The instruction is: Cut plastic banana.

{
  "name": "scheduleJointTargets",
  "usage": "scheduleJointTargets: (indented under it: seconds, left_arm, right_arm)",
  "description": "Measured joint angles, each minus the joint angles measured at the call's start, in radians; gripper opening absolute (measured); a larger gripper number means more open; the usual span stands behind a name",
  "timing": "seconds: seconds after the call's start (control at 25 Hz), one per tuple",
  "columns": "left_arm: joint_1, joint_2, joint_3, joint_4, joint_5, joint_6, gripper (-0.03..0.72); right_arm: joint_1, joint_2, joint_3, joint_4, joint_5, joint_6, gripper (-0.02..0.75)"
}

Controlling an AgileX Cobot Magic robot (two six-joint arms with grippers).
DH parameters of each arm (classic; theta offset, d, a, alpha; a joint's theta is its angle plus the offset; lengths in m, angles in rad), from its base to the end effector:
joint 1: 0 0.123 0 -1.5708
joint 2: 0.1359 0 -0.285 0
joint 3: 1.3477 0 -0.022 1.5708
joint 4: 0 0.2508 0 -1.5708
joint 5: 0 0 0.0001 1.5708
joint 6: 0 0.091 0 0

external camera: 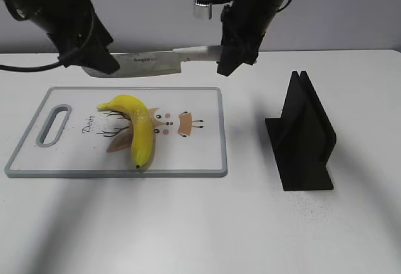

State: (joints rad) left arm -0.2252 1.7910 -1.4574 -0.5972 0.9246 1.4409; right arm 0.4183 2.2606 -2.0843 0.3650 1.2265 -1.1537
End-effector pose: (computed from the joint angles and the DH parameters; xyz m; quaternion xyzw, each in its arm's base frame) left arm 0.3675 -0.1261 0.2786 0.6077 0.7240 -0.1095 0.3073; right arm 0.4304 0.2248 0.2334 -0.6626 0.7169 0.1204 0.1805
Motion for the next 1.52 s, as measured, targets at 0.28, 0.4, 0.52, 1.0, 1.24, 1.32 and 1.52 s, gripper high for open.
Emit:
scheduleJointTargets:
  seconds: [0.28, 0.4, 0.52, 1.0, 1.24, 1.32, 1.52]
  left_arm:
    - [0.024, -0.123, 0.000, 0.028, -0.085, -0.364, 0.671]
    - [0.068, -0.171, 0.000, 0.072, -0.096, -0.581, 0.668]
    - [0.125, -0.219, 0.000, 0.146, -0.062, -0.839, 0.659]
    - [0.243, -0.334, 0.000, 0.434, 0.289, -1.196, 0.621]
    - [0.243, -0.444, 0.086, 0.453, 0.290, -1.219, 0.598]
    - [0.243, -0.502, 0.151, 0.465, 0.291, -1.221, 0.596]
    - [0.243, -0.680, 0.352, 0.472, 0.293, -1.221, 0.595]
  right_arm:
    - [0.000, -0.073, 0.061, -0.003, -0.002, 0.023, 0.162]
    - [0.000, -0.116, 0.093, -0.008, -0.002, 0.067, 0.162]
    - [0.000, -0.155, 0.104, -0.028, -0.001, 0.192, 0.162]
    - [0.000, -0.293, 0.112, -0.153, 0.001, 0.862, 0.162]
    - [0.000, -0.417, 0.161, -0.153, 0.002, 1.089, 0.162]
    - [0.000, -0.471, 0.211, -0.153, 0.002, 1.113, 0.162]
    - [0.000, -0.593, 0.382, -0.153, 0.002, 1.147, 0.162]
